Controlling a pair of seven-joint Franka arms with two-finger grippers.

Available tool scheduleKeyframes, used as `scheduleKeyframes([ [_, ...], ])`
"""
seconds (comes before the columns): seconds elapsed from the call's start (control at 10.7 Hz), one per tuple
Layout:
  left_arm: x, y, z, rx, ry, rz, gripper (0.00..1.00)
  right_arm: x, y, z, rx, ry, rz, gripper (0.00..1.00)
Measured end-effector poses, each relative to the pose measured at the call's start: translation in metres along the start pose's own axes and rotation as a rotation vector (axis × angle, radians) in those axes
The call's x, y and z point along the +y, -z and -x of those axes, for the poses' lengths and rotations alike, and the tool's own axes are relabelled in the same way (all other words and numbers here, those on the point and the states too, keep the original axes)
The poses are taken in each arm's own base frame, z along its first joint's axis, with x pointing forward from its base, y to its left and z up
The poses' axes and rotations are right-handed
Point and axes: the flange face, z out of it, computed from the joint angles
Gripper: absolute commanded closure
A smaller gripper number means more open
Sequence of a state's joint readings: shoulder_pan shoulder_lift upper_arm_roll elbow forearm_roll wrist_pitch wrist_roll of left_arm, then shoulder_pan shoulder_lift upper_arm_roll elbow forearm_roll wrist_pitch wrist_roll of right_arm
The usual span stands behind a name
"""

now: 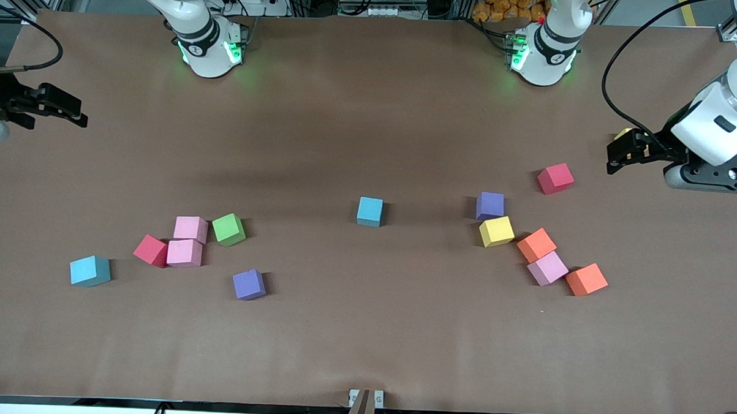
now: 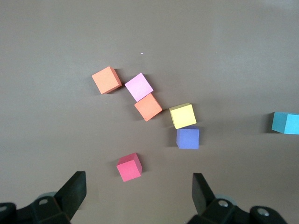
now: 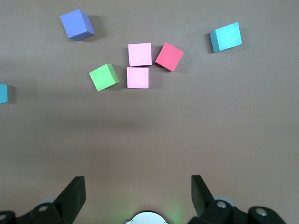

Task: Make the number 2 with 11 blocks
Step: 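Reach the right gripper to the red cube while the left gripper reaches the cyan cube, then grasp the red cube with the right gripper while the left gripper grasps the cyan cube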

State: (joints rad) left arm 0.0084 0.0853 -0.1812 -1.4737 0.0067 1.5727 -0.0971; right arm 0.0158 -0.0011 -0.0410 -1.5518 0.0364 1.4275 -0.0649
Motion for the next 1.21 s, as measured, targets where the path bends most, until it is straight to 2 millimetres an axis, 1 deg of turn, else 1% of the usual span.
scheduleKeyframes([
  [0.09,0.0,0.0,0.0,-0.001,0.0,0.0,0.0,0.0,-0.006,-0.004,0.004,0.0,0.0,0.0],
  [0.19,0.0,-0.001,0.0,-0.002,0.0,0.001,0.0,0.0,-0.017,-0.013,0.003,0.001,0.001,0.0],
  [0.28,0.002,-0.003,0.0,-0.007,-0.002,0.005,0.0,-0.001,-0.032,-0.024,-0.004,0.004,0.002,0.0],
  [0.37,0.009,-0.009,-0.001,-0.02,-0.012,0.022,0.0,-0.004,-0.051,-0.038,-0.019,0.009,0.003,0.0],
  [0.47,0.021,-0.019,-0.004,-0.04,-0.028,0.048,0.0,-0.005,-0.073,-0.052,-0.04,0.011,0.003,0.0],
  [0.56,0.039,-0.033,-0.007,-0.06,-0.057,0.062,0.0,-0.004,-0.094,-0.067,-0.056,0.013,0.004,0.0],
  [0.75,0.087,-0.067,-0.015,-0.098,-0.103,0.072,0.0,-0.001,-0.138,-0.094,-0.071,0.053,0.005,0.0],
  [0.93,0.14,-0.1,-0.016,-0.124,-0.061,0.07,0.0,0.012,-0.187,-0.122,-0.07,0.176,0.003,0.0],
  [1.03,0.175,-0.116,-0.013,-0.125,-0.045,0.071,0.0,0.023,-0.215,-0.134,-0.076,0.285,-0.002,0.0],
  [1.21,0.243,-0.15,-0.006,-0.1,-0.044,0.088,0.0,0.047,-0.257,-0.151,-0.065,0.487,-0.006,0.0],
])
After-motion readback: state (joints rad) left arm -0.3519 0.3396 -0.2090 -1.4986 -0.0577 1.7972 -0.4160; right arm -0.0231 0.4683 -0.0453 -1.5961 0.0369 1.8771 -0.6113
